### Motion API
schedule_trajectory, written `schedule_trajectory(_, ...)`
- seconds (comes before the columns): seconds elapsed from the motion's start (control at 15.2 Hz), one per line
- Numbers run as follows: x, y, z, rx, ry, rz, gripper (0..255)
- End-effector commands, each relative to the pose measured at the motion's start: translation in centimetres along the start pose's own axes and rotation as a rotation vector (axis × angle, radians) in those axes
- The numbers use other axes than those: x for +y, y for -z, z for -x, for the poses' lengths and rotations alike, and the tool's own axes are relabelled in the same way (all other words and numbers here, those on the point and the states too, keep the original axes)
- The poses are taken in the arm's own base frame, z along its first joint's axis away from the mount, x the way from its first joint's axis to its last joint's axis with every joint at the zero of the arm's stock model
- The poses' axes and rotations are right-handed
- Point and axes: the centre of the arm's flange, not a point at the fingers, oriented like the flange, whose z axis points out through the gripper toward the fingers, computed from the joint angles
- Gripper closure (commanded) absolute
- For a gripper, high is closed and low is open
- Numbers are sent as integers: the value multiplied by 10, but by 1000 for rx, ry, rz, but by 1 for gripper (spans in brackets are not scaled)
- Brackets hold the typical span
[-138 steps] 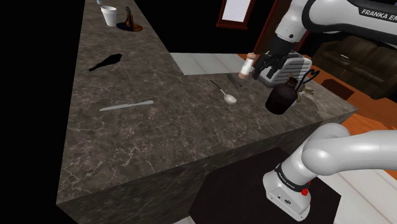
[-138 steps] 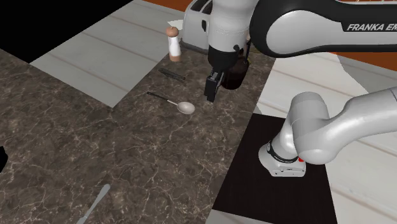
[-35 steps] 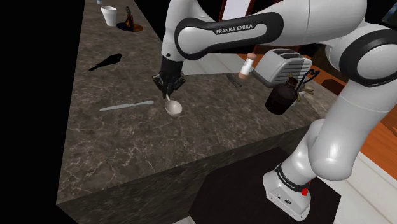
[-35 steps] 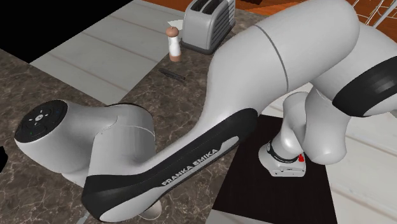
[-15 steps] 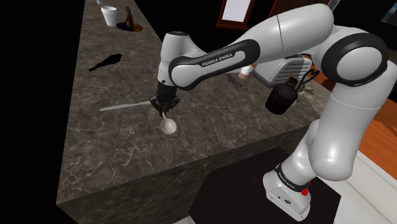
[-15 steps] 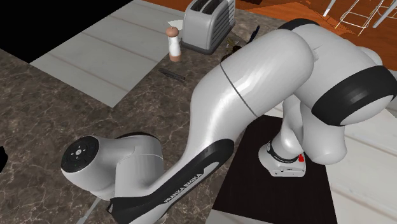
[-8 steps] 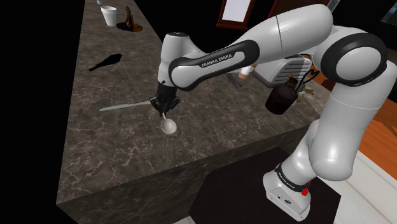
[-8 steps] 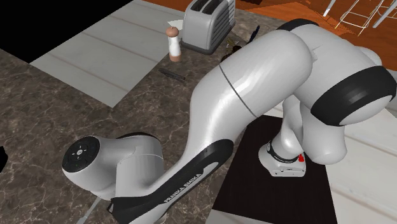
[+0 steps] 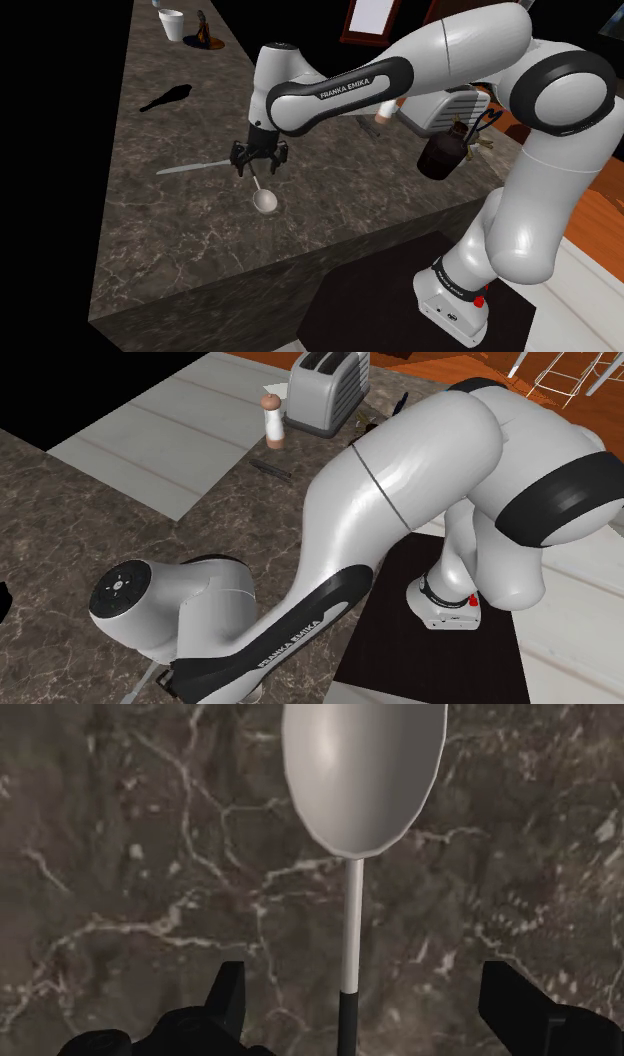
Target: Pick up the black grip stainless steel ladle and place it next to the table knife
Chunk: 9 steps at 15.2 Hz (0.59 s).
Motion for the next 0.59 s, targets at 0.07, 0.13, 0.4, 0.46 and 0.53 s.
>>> schedule_trajectory(0.07,0,35,0,0,0,0,0)
schedule_trajectory(0.13,0,35,0,0,0,0,0)
schedule_trajectory(0.4,0,35,0,0,0,0,0)
schedule_trajectory(0.46,0,35,0,0,0,0,0)
schedule_trajectory(0.53,0,35,0,0,0,0,0)
